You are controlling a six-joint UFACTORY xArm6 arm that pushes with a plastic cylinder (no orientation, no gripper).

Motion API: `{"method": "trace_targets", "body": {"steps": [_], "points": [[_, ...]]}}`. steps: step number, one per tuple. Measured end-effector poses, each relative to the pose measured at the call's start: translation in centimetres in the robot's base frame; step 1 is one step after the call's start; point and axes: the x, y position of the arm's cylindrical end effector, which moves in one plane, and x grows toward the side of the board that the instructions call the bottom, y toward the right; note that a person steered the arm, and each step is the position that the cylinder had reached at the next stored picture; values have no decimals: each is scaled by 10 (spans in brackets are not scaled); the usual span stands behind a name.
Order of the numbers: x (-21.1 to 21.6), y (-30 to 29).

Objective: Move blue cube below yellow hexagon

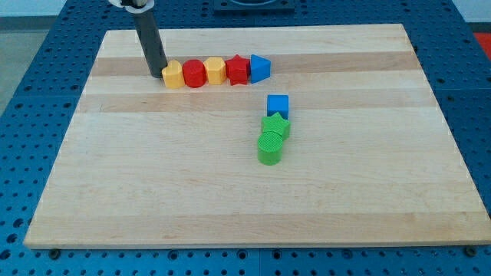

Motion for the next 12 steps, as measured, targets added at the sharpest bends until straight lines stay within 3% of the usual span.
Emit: {"method": "trace_targets", "body": {"steps": [1,3,4,5,9,10,11,12], "points": [[18,0],[182,27],[218,74],[218,139],[222,284],[219,296],[172,292],[162,290]]}}
